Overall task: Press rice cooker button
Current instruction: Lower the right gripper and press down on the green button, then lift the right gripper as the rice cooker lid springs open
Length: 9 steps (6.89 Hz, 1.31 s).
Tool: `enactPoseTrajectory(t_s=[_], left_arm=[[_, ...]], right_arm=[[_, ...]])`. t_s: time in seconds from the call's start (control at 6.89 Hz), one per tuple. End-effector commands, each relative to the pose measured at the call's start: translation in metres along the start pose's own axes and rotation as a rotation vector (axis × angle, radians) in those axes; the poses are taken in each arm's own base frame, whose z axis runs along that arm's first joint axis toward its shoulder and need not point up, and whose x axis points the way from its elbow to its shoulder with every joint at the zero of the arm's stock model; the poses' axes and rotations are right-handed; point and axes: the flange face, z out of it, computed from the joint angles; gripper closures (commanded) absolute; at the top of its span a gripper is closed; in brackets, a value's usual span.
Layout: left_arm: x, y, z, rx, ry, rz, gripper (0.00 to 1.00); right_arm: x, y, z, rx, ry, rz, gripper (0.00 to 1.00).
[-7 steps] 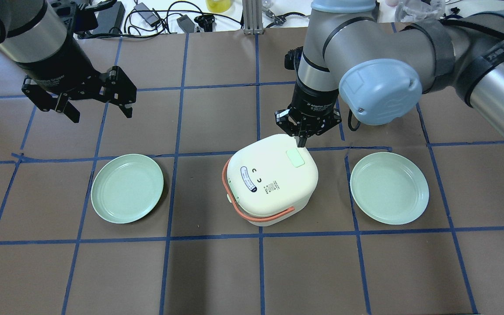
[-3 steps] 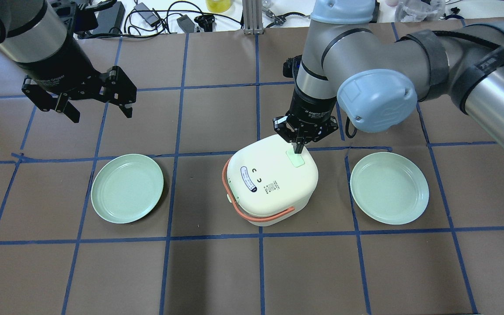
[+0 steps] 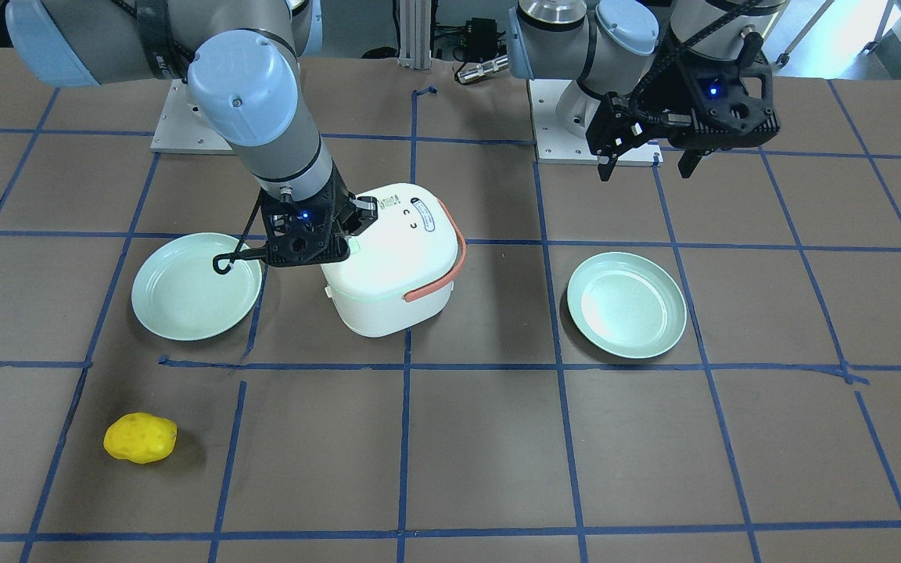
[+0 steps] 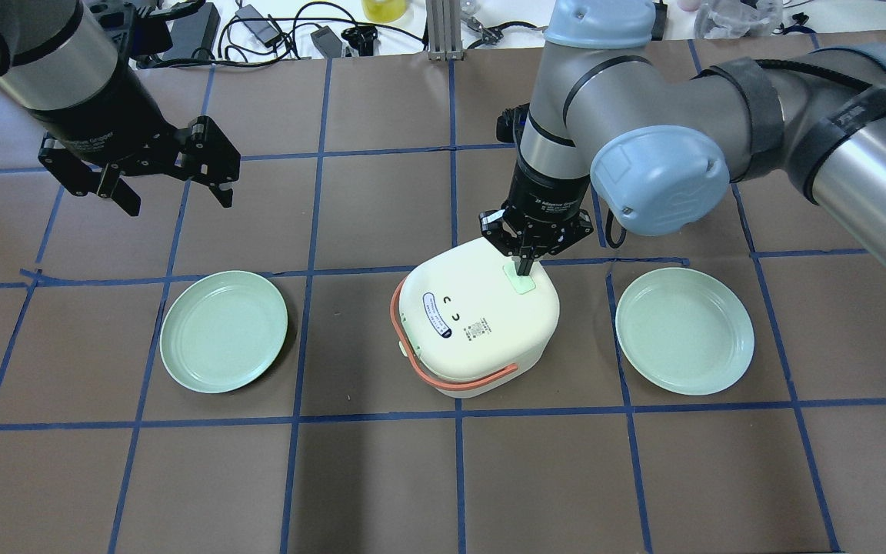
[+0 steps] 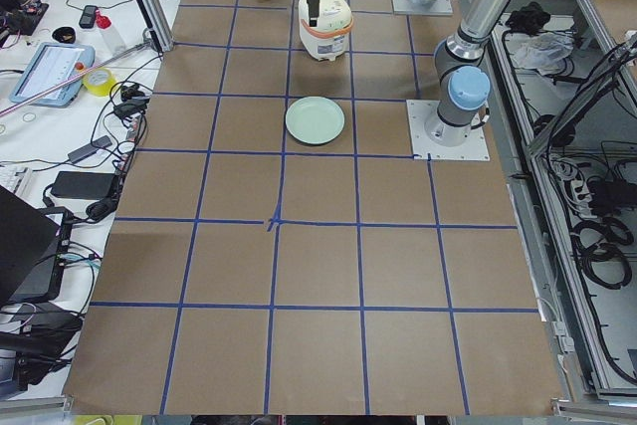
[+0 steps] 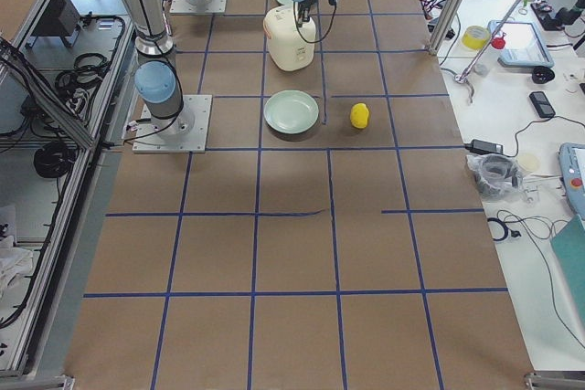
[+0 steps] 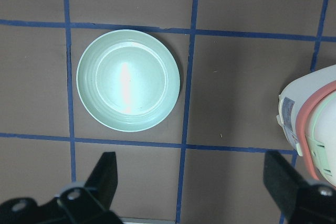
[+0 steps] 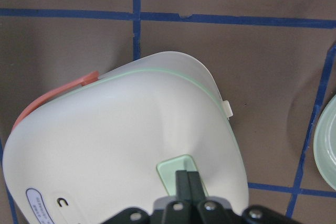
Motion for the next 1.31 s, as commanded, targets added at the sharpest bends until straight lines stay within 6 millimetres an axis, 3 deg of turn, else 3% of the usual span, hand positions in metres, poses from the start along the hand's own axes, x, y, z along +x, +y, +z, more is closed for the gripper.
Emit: enactPoseTrajectory(t_s=[0.0, 0.29, 0.58, 0.73, 0.87, 1.02, 1.16], left_arm=[[0.0, 0.0, 0.0, 0.0, 0.0, 0.0, 0.0], [0.0, 0.0, 0.0, 0.0, 0.0, 0.0, 0.0], [0.0, 0.0, 0.0, 0.0, 0.0, 0.0, 0.0], [0.0, 0.0, 0.0, 0.0, 0.0, 0.0, 0.0], [0.0, 0.0, 0.0, 0.0, 0.0, 0.0, 0.0], [0.0, 0.0, 0.0, 0.0, 0.0, 0.0, 0.0], [0.0, 0.0, 0.0, 0.0, 0.0, 0.0, 0.0]], right_arm=[[0.002, 0.001, 0.01, -0.017, 0.003, 0.004, 1.0], [0.001, 0.0, 0.003, -0.004, 0.001, 0.011, 1.0], [-0.006, -0.002, -0.031, 0.053, -0.015, 0.058, 1.0], [-0.013, -0.002, -0.054, 0.08, -0.045, 0.122, 0.78], [-0.018, 0.005, -0.087, 0.104, -0.058, 0.163, 0.19], [-0.02, 0.016, -0.119, 0.097, -0.056, 0.177, 0.04], [-0.022, 0.02, -0.163, 0.129, -0.057, 0.191, 0.0]])
